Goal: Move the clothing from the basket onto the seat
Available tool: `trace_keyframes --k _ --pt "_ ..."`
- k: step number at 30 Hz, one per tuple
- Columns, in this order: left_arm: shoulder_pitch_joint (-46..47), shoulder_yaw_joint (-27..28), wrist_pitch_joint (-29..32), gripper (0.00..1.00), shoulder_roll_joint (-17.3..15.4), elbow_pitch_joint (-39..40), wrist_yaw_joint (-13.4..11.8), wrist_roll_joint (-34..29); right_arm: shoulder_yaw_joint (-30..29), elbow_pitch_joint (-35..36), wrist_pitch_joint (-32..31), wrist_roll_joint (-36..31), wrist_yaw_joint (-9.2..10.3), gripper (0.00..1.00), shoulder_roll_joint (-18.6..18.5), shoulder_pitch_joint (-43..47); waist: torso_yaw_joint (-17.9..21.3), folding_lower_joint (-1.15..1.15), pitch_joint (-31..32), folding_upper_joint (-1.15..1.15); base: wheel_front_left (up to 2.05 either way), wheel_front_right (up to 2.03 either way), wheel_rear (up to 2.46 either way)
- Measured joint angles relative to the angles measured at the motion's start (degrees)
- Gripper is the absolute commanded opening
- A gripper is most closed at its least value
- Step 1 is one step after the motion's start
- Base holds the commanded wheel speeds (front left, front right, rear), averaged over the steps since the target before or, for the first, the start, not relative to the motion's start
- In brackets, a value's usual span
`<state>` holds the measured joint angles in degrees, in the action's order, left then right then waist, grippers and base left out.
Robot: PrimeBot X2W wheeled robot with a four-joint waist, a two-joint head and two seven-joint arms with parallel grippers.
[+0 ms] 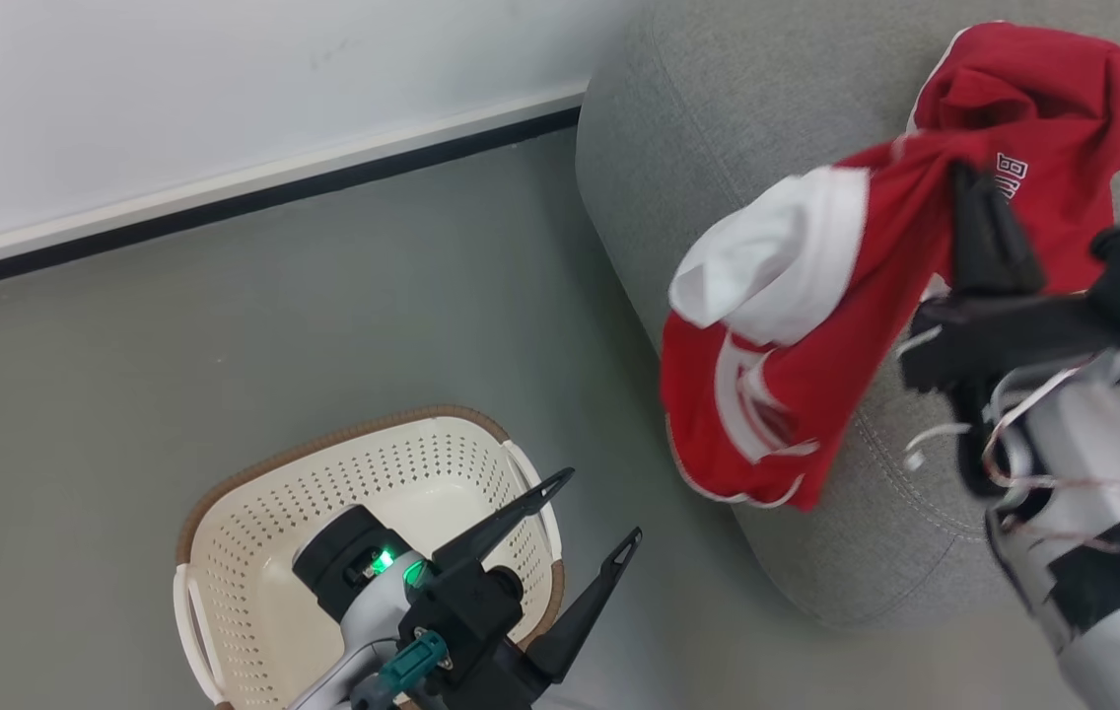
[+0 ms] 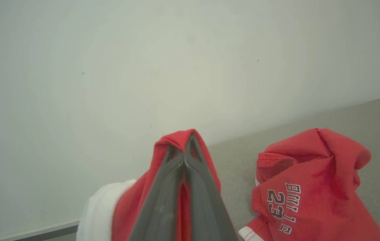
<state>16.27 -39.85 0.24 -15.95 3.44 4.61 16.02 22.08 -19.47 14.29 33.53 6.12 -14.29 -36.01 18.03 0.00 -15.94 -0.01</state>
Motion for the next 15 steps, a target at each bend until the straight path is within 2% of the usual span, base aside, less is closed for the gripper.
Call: trace_keyframes --k 15 --pt "3.2 -0.7 0.7 1.00 -1.2 1.9 1.0 -1.1 -11.1 -6.0 0.2 -0.2 0.52 0.00 -8.2 -20.2 -1.9 0.01 -5.4 0.00 0.00 0.00 0.00"
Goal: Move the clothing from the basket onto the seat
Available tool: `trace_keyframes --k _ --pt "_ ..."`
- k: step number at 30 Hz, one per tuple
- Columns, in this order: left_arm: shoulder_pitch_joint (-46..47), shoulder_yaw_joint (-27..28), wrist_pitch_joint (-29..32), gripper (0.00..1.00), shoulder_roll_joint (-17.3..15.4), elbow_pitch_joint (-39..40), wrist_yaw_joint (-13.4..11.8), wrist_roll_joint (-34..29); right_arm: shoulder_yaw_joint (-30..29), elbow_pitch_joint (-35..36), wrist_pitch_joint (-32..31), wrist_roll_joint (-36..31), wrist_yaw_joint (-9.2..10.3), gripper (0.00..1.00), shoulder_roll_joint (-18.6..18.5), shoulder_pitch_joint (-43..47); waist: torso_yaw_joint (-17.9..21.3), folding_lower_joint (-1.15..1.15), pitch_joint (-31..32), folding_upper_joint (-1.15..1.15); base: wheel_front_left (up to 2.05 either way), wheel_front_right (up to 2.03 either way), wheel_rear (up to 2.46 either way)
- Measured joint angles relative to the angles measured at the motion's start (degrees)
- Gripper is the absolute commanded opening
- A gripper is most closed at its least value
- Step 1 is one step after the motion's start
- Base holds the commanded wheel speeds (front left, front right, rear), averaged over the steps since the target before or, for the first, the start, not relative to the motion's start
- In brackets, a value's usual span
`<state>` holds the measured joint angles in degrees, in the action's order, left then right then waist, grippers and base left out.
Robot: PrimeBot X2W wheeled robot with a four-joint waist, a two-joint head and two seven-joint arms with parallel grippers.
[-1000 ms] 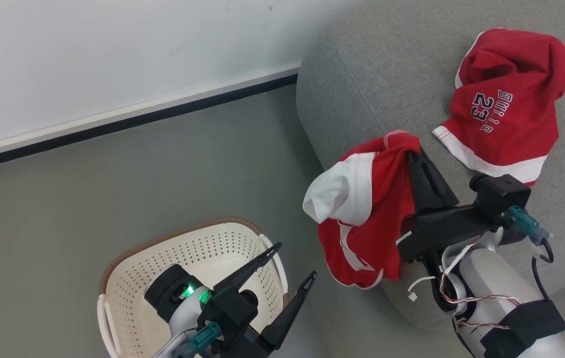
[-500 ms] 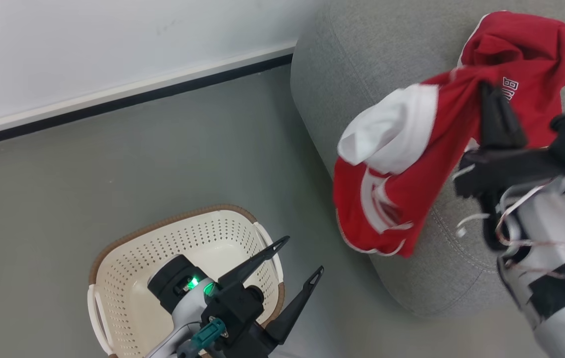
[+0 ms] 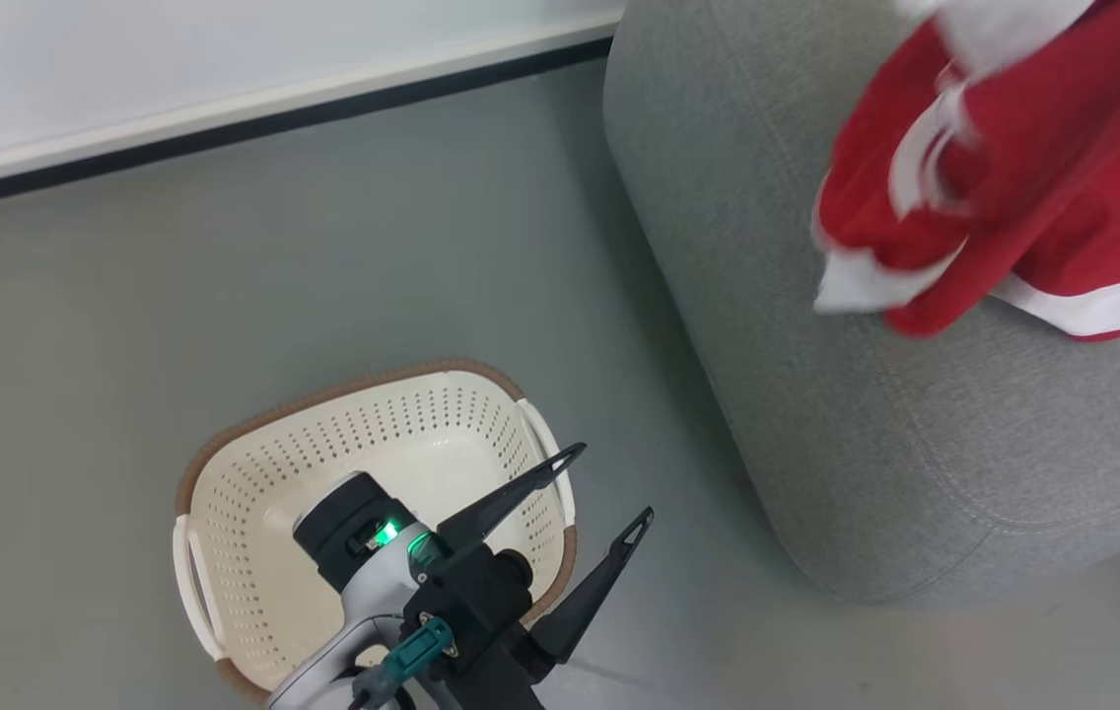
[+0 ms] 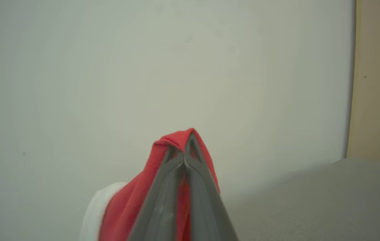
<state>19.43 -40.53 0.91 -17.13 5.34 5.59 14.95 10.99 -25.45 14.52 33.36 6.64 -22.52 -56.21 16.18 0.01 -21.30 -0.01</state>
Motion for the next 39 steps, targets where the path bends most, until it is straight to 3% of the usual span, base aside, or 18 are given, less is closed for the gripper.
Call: trace_keyframes --k 8,16,28,39 --pt "1.3 -0.2 0.0 1.00 -0.5 0.9 0.5 0.0 -6.7 -2.2 0.0 -0.2 0.48 0.00 -7.6 -7.0 -1.8 0.00 -2.9 0.00 0.00 0.00 0.00" --pt "1.8 -0.2 0.0 1.00 -1.1 2.2 0.5 0.0 -13.5 -6.4 -1.4 -1.5 0.54 0.00 -12.5 -7.9 -3.3 0.00 -6.2 0.00 0.00 0.00 0.00" --pt "3.8 0.1 0.0 1.00 -2.5 3.2 0.6 -0.4 -19.2 -15.9 -2.9 -3.7 0.66 0.00 -11.7 -5.8 -4.2 0.00 -11.2 0.00 0.00 0.00 0.00" --pt "6.3 -0.2 -0.5 1.00 -2.5 2.6 1.0 -0.4 -19.4 -22.4 -3.0 -4.1 0.66 0.00 -5.5 -1.3 -4.6 0.00 -13.3 0.00 0.00 0.00 0.00"
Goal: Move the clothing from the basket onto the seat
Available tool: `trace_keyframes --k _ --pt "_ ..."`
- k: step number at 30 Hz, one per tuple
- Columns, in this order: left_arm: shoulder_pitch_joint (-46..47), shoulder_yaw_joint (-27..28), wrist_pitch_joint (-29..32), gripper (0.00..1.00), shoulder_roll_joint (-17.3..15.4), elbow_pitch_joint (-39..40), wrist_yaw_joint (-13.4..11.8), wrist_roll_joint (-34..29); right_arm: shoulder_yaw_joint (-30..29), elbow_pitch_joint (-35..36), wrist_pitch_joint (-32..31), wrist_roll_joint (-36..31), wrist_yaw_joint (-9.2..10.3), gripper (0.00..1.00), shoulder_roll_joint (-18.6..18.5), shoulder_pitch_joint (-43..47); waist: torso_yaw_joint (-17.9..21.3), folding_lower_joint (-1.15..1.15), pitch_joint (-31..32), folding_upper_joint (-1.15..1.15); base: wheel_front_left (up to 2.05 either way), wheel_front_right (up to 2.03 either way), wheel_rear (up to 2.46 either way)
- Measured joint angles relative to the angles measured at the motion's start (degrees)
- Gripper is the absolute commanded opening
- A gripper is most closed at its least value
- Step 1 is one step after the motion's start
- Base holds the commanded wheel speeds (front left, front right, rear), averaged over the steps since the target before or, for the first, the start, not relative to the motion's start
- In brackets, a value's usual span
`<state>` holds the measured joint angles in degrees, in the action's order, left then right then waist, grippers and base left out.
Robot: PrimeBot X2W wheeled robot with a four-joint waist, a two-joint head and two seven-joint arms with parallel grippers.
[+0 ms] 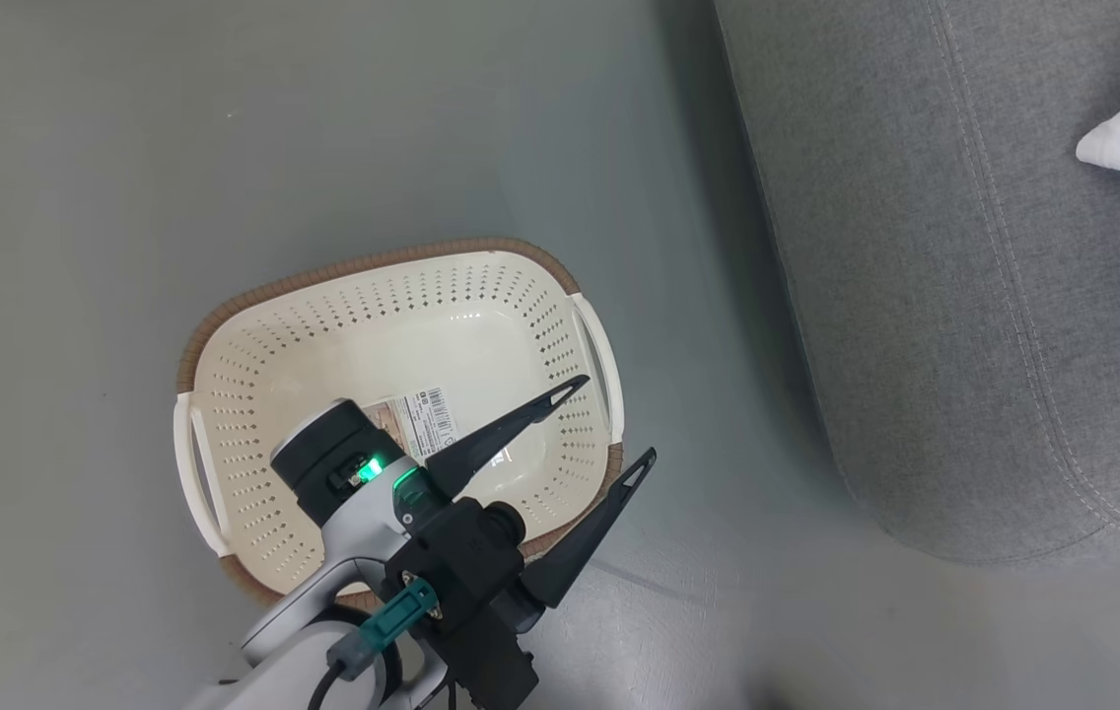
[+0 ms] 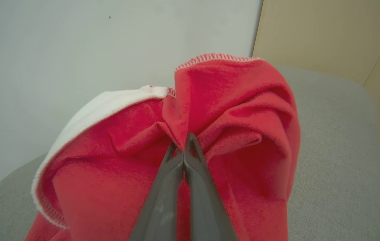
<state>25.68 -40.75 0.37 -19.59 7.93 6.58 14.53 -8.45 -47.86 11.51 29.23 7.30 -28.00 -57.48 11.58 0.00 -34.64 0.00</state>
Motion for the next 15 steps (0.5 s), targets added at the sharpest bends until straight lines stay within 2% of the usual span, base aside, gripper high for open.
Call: trace_keyframes --k 8,10,15 --pt "0.9 -0.7 -1.0 1.00 0.4 -2.0 0.0 0.0 0.3 -2.5 0.7 -0.7 0.00 0.00 1.8 1.4 -0.7 0.00 1.0 0.00 0.00 0.00 0.00" --pt "0.9 -0.8 -1.2 1.00 0.6 -2.6 0.1 0.1 0.9 -2.4 1.0 -1.1 0.00 1.00 2.1 1.6 -0.9 0.00 1.5 0.00 0.00 0.00 0.00" --pt "0.9 -1.0 -2.3 1.00 1.5 -4.3 0.1 0.3 3.2 -1.3 1.7 -3.1 0.00 1.00 3.3 1.9 -1.4 0.00 3.3 0.00 0.00 0.00 0.00"
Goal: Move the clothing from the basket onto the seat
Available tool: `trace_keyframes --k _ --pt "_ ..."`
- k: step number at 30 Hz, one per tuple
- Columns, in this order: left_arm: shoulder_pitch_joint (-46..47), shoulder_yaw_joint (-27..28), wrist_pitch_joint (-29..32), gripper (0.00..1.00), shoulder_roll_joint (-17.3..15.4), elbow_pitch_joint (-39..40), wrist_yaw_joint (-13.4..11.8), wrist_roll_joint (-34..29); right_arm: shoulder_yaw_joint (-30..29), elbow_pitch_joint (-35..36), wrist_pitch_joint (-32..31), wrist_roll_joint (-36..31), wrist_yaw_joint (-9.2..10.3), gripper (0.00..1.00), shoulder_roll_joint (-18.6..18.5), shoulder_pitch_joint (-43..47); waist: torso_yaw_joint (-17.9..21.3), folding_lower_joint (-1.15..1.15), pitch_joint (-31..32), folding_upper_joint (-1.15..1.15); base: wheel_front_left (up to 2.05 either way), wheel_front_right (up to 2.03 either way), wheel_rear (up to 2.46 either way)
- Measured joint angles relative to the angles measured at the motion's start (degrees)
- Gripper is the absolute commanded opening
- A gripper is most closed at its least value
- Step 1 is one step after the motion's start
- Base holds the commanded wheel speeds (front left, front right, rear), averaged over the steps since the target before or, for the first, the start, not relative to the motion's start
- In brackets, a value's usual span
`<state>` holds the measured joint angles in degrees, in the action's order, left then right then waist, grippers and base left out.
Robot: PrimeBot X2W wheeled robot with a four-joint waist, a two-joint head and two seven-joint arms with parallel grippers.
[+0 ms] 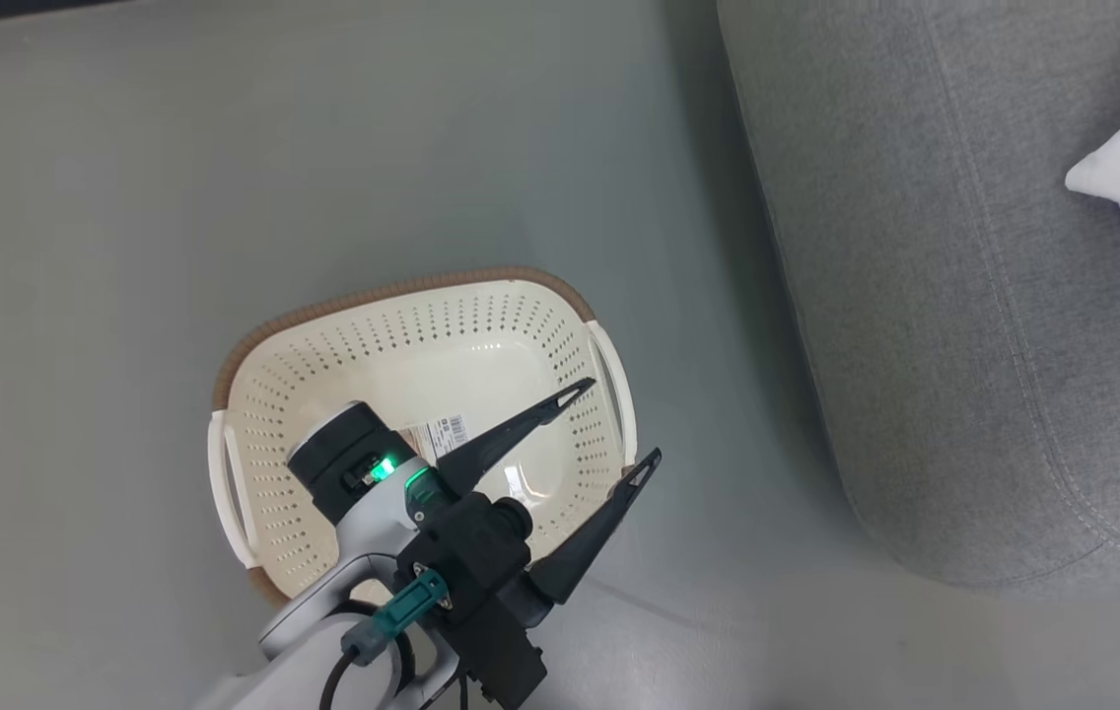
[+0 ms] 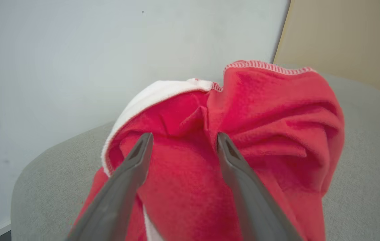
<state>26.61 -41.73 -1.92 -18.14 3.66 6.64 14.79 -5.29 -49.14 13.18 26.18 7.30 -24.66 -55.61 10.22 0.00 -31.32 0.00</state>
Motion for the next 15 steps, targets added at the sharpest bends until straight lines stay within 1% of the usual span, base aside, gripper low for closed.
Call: trace_keyframes --k 7,12,15 --pt "0.0 -0.4 -1.8 1.00 2.0 -2.7 0.0 0.9 3.2 1.8 0.5 -2.0 -0.35 1.00 2.4 3.7 -0.7 0.00 3.4 0.00 0.00 0.00 0.00" --pt "-0.1 -0.2 -2.8 1.00 2.9 -4.6 -0.2 2.1 4.7 3.8 0.6 -3.3 -1.35 1.00 3.2 6.5 -1.7 -0.01 6.0 0.00 0.00 0.00 0.00" --pt "-0.6 0.4 -3.4 1.00 3.4 -5.8 -0.9 2.7 5.9 5.2 0.8 -4.2 -2.08 1.00 3.7 8.2 -2.6 -0.01 7.6 0.00 0.00 0.00 0.00"
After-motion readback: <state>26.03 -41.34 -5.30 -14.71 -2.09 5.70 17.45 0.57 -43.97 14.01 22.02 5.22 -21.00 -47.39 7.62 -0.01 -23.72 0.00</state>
